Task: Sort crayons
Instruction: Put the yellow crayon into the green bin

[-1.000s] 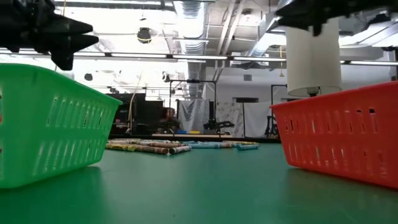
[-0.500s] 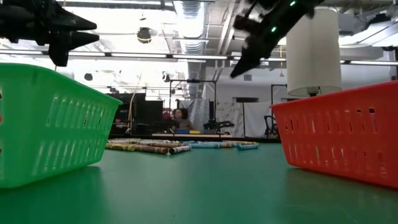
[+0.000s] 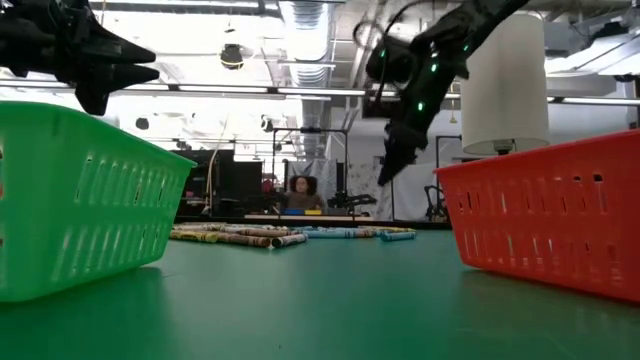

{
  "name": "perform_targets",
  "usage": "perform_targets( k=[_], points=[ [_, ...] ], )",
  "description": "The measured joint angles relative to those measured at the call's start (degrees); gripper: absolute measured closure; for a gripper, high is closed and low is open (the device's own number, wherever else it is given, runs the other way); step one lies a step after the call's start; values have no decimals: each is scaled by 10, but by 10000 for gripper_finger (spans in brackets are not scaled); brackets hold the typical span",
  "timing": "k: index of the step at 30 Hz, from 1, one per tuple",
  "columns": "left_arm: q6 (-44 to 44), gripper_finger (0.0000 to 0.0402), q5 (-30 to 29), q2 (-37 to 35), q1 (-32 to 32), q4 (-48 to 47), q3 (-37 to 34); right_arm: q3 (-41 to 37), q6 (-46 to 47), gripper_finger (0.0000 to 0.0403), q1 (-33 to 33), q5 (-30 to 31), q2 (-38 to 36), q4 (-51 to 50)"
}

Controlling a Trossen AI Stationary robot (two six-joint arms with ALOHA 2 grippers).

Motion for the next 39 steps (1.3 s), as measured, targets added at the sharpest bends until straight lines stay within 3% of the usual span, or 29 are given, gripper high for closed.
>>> perform_targets(
  k=[12,23,39],
  points=[
    [-2,267,-6,0,0,-15,0,0,-28,226,0,32,90,0],
    [-9,267,-6,0,0,-27,0,0,-65,228,-14,42,91,-1],
    [-9,267,-8,0,0,-26,0,40,-176,275,0,24,91,0]
  ],
)
